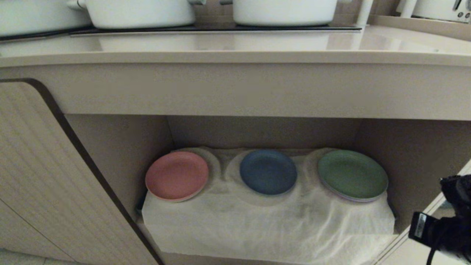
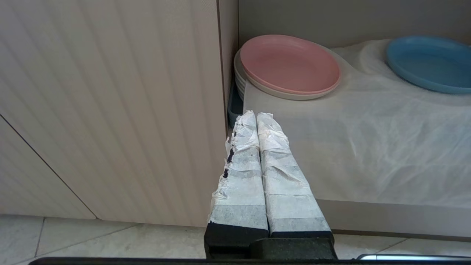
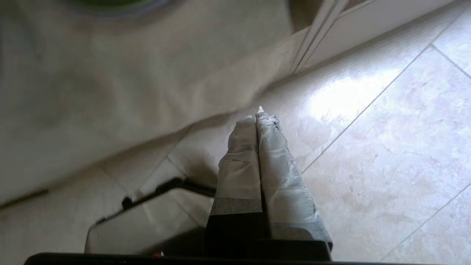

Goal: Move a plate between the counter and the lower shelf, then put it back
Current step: Pick up the plate in the cupboard

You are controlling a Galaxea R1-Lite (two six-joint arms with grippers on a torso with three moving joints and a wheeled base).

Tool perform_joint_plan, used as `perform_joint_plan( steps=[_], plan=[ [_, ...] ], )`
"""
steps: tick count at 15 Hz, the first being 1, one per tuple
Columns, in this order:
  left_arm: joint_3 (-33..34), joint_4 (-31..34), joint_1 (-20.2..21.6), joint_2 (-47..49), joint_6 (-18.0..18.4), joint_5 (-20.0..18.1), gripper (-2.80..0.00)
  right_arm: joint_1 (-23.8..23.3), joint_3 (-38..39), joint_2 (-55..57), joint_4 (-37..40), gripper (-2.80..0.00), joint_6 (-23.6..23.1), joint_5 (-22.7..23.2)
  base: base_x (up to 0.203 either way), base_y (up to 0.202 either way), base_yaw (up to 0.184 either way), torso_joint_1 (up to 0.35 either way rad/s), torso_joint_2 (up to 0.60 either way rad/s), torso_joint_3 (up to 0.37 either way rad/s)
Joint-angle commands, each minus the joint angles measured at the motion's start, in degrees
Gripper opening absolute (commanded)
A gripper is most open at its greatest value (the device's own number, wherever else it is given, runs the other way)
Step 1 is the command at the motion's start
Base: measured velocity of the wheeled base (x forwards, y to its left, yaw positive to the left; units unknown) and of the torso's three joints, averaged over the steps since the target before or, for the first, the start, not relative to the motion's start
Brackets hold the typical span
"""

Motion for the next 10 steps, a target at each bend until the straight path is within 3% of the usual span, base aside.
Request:
perform_joint_plan(
  steps=[1,6,10],
  plan=[
    [0.0,0.0,0.0,0.0,0.0,0.0,-2.80,-1.9,0.3,-2.5,-0.4,-2.80,0.2,-0.6,0.000,0.000,0.000,0.000,0.00,0.000],
    [0.0,0.0,0.0,0.0,0.0,0.0,-2.80,-6.4,3.9,-9.9,-0.7,-2.80,-0.7,-2.1,0.000,0.000,0.000,0.000,0.00,0.000],
    [0.0,0.0,0.0,0.0,0.0,0.0,-2.80,-8.9,8.1,-19.3,-0.7,-2.80,-6.4,-2.1,0.000,0.000,0.000,0.000,0.00,0.000]
  ],
)
